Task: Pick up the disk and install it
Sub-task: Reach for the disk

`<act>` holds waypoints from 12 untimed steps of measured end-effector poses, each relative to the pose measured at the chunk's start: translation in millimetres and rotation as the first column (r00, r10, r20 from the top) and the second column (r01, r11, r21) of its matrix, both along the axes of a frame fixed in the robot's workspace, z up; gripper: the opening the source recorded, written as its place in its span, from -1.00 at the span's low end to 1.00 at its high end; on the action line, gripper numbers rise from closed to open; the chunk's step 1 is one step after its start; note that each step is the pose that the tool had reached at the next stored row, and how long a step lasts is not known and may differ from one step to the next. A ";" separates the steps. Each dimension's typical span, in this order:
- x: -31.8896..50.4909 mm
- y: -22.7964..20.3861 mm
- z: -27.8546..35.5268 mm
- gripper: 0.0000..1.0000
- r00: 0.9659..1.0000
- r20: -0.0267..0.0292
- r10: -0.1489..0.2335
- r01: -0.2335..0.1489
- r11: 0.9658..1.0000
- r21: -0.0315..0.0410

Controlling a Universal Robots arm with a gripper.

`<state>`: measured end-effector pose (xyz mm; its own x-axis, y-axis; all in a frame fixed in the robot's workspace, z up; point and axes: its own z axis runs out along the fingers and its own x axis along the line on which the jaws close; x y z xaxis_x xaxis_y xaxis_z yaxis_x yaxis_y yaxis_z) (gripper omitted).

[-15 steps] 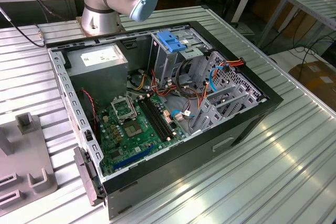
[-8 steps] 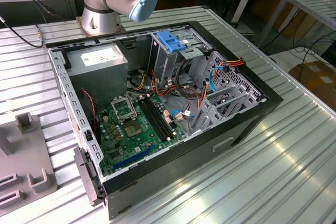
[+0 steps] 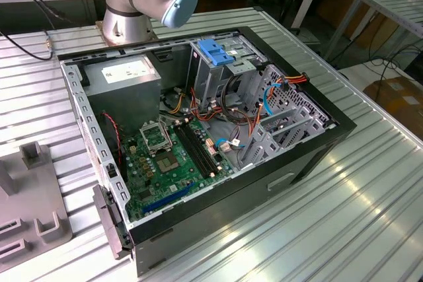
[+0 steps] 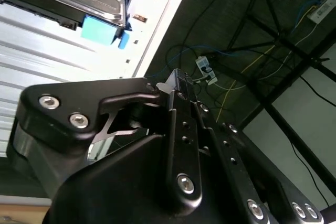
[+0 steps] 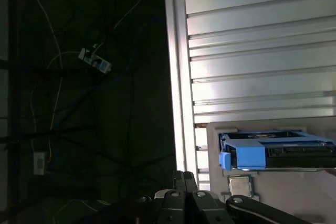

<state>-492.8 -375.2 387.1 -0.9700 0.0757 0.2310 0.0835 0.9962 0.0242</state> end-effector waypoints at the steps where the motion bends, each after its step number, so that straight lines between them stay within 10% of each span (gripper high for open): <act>1: -2.4 0.1 0.0 -0.80 1.000 -0.003 0.000 0.000 1.000 0.000; 5: -17.0 0.7 -0.2 -0.80 1.000 -0.014 0.000 0.000 1.000 0.000; 8: -19.8 1.8 -1.1 -0.80 1.000 -0.013 0.001 -0.001 1.000 0.000; 10: -19.9 1.8 -1.4 -0.80 1.000 0.014 0.001 -0.001 1.000 -0.001; 11: -20.1 1.8 -1.4 -0.80 0.999 0.046 0.001 -0.001 1.000 -0.001; 12: -20.2 1.8 -1.4 -0.80 0.998 0.065 0.002 -0.001 1.000 -0.002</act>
